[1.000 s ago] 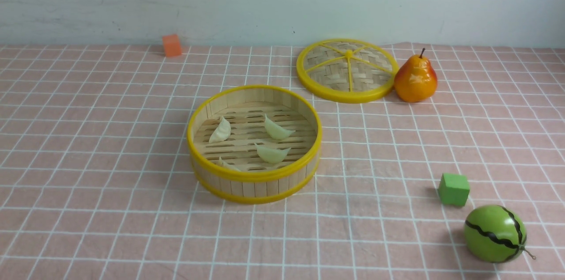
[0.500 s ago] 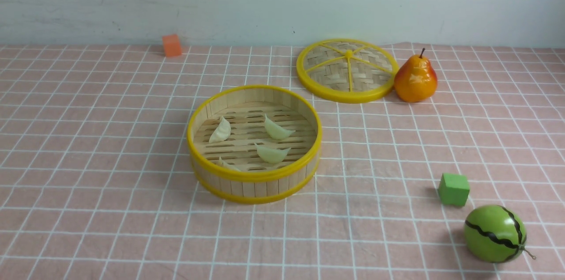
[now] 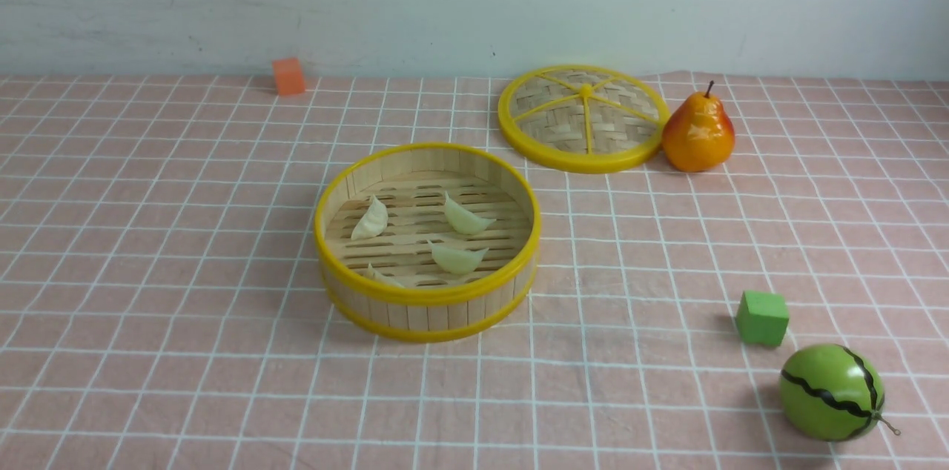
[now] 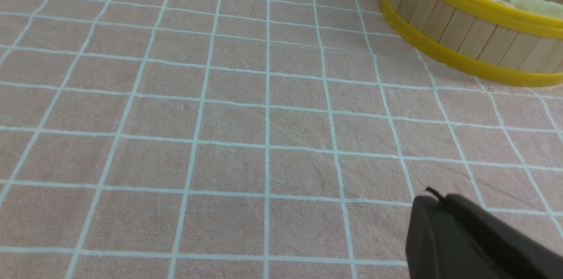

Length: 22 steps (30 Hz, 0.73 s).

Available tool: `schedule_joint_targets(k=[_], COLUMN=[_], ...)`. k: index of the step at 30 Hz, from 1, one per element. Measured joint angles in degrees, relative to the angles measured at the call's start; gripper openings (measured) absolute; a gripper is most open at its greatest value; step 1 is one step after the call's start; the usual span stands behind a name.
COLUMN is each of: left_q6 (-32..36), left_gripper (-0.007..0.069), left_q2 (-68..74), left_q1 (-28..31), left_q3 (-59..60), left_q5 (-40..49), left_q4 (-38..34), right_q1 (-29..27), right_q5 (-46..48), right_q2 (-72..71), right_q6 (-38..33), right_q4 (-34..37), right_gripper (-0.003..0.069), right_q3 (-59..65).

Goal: Put the dumplings into the steamer on the table with the pink tablecloth.

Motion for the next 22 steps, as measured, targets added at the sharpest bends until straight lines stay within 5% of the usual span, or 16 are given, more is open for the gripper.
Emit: schedule_joint_targets(k=[22], left_q6=[0.0], left_gripper=[-0.0004], left_q2=[0.0], left_q1=[0.0], left_q3=[0.0], left_q5=[0.0], left_q4=[0.0], right_q1=[0.0], right_q5=[0.0], right_q2=[0.0], right_q6=[0.0], right_q4=[0.0], right_gripper=[0.0101], right_q3=[0.0])
